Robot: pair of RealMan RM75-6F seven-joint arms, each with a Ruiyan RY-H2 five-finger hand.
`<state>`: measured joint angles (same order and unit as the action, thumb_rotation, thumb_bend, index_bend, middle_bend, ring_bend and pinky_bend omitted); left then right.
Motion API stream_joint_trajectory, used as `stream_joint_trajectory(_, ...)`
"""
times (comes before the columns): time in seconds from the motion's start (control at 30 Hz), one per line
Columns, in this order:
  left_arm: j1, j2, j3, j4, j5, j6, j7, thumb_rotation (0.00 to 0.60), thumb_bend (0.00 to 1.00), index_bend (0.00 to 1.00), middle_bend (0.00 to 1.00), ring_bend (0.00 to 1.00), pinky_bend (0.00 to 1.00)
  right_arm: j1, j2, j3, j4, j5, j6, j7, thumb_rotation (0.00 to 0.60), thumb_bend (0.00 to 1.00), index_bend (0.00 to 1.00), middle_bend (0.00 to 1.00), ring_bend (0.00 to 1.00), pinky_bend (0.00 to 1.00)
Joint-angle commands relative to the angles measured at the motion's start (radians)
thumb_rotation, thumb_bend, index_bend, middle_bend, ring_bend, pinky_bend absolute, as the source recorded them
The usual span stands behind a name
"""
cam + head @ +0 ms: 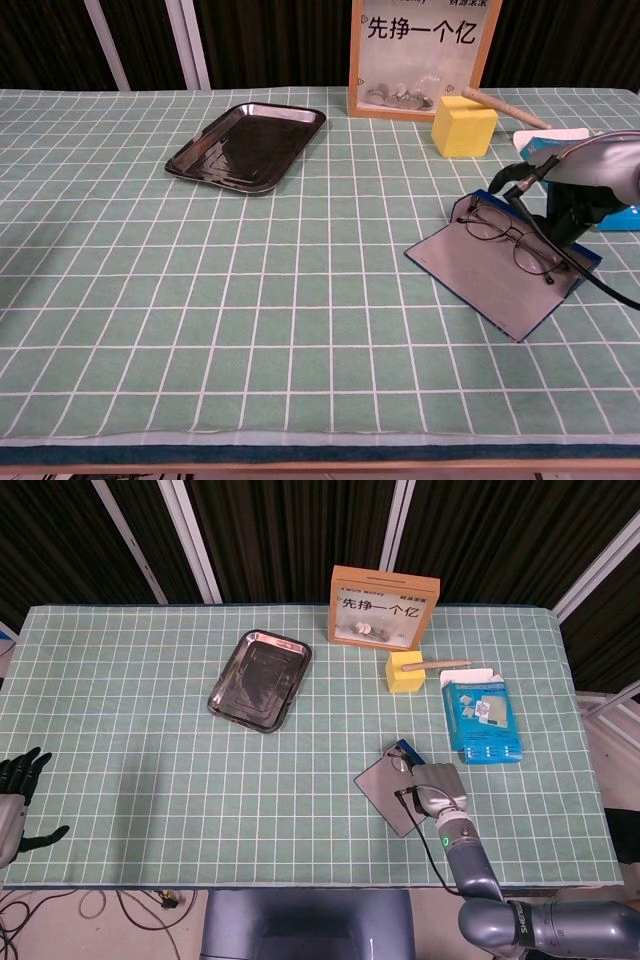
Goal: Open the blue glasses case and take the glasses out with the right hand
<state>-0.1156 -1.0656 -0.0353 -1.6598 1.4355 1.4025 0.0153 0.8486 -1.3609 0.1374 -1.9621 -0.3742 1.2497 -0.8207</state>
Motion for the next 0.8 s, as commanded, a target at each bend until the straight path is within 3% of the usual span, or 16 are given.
stream_joint_trajectory(0.03,0.000,0.000,0.000,0.000,0.001,0.001,0.000,0.600,0.07,0.00,0.00,0.00,0.00,0.020,-0.009,0.028,0.042,0.050,-0.018,-0.002,0.600,0.70,0.07,0.98,0.98,1.00)
stream_joint_trajectory(0.47,0.001,0.000,0.001,-0.002,0.001,0.001,0.003,0.600,0.07,0.00,0.00,0.00,0.00,0.081,-0.029,0.080,0.198,0.263,-0.083,-0.057,0.600,0.70,0.07,0.98,0.98,1.00)
stream_joint_trajectory(0.8,0.001,-0.001,0.000,-0.002,-0.001,0.001,0.005,0.600,0.07,0.00,0.00,0.00,0.00,0.101,-0.052,0.075,0.243,0.353,-0.112,-0.083,0.600,0.70,0.12,0.98,0.98,1.00)
